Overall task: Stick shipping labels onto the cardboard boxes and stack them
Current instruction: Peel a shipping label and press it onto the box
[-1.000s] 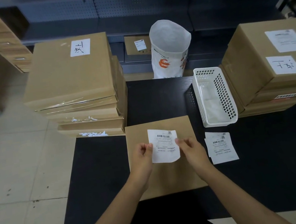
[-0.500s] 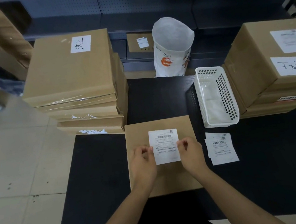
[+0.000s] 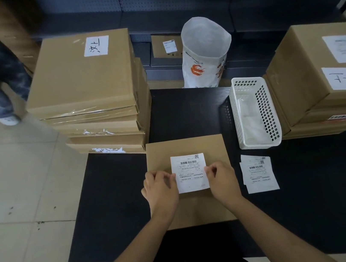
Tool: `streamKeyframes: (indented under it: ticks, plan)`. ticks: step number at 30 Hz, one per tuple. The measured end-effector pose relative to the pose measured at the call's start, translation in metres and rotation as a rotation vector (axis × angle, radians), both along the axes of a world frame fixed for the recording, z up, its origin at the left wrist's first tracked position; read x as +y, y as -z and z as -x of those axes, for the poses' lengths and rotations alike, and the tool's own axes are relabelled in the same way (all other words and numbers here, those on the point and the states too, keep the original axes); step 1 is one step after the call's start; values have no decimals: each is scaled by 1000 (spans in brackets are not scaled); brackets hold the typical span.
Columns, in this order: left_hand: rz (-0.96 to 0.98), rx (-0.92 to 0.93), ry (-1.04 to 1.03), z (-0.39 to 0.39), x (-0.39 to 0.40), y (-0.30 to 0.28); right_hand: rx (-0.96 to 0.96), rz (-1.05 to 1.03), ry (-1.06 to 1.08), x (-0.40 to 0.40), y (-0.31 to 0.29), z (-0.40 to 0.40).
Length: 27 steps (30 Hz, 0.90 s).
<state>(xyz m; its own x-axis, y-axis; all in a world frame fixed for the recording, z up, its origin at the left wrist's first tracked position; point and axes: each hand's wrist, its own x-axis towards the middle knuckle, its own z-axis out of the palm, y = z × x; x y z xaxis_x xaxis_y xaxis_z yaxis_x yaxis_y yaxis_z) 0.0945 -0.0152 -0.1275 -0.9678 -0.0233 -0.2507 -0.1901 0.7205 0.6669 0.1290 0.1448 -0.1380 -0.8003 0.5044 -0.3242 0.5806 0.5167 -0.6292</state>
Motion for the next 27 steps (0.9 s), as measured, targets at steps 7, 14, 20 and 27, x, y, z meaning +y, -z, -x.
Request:
streamKeyframes:
  ticks: [7,14,20,27]
  plan:
    - [76,23,45,3,-3,8,-15,-77,-74,-1,0,-3]
    - [171,115,60,3,-2,17,-47,-132,-66,-2,-1,-2]
    - [273,405,271,0,3,11,97,-399,-203,-12,-4,-10]
    - [393,255,692,9,13,28,129,-406,-531,-22,22,3]
